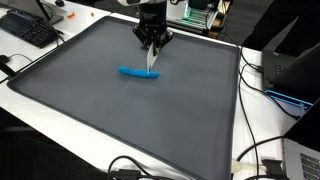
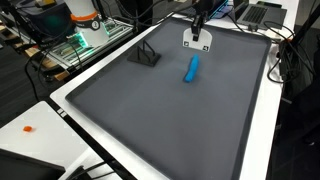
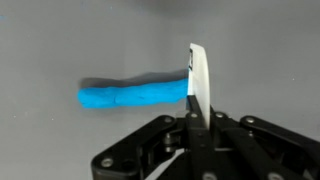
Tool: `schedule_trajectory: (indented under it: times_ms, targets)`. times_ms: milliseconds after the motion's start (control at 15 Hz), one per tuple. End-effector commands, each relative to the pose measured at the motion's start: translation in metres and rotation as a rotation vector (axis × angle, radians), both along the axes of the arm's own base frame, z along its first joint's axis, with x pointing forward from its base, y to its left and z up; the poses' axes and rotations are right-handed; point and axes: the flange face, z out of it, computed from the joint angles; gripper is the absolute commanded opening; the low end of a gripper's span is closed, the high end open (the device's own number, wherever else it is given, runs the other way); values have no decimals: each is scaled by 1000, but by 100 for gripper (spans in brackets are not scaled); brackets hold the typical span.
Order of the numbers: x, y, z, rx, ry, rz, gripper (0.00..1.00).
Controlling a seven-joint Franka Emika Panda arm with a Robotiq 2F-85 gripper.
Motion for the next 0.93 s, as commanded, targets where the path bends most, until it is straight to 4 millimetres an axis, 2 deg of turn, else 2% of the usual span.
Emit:
schedule_trajectory:
  times_ms: [0, 867]
  targets:
    - [8, 2, -15, -40, 2, 88, 1]
    - [32, 8, -49, -98, -51, 165, 1]
